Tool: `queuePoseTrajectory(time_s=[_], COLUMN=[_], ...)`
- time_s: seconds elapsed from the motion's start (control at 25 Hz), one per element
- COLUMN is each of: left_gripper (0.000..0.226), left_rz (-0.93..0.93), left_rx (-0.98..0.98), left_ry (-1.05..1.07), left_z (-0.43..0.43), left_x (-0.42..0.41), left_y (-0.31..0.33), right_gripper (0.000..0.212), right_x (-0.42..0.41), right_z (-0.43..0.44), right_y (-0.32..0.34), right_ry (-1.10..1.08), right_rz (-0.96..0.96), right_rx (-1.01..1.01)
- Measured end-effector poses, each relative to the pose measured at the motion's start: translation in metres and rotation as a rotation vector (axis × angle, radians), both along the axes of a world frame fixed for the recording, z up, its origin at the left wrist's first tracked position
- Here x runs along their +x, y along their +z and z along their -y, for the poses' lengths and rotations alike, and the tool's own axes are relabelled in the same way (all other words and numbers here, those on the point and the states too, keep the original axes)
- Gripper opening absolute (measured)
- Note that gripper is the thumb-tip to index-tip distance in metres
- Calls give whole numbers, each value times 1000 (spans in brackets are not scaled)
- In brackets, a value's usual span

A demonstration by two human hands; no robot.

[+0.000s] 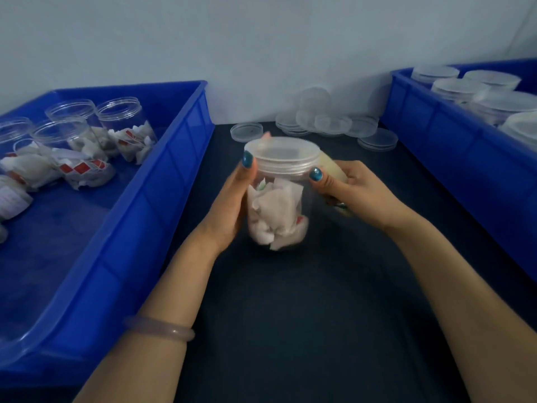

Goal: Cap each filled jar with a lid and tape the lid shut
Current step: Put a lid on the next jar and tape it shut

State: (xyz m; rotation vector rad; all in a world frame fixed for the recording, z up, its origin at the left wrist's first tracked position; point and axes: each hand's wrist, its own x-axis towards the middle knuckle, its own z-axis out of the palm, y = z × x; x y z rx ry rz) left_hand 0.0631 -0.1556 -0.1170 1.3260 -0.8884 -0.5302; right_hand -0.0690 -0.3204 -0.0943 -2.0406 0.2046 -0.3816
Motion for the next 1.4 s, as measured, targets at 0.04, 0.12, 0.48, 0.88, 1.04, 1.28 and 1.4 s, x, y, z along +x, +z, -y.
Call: queuePoseTrajectory(time_s=[0.04,0.12,0.48,0.88,1.04,1.28,1.4], left_gripper=[95,80,98,92,77,93,97], left_rz=[81,202,321,294,224,80,46], left_rx=[-38,-123,33,68,58,22,23], left_ry=[125,324,354,339,191,72,43], left_z=[3,6,14,0,-2,-1,1], left_x=[1,-1,-10,0,-2,-10,-9], left_y=[0,-2,-7,4,7,11,11], right_gripper=[51,61,83,84,83,75,67], right_x=[1,4,5,-2,-4,-3,-5], right_z=[-1,-6,-6,0,2,-2,-1], right_y=[0,0,1,-2,0,4,4], right_ry=[-35,-136,-179,-433,-458,-349,-315], right_rz=[38,40,-159,7,30,65,63], right_rx=[34,-24,-407,-857,-718,-484,-452])
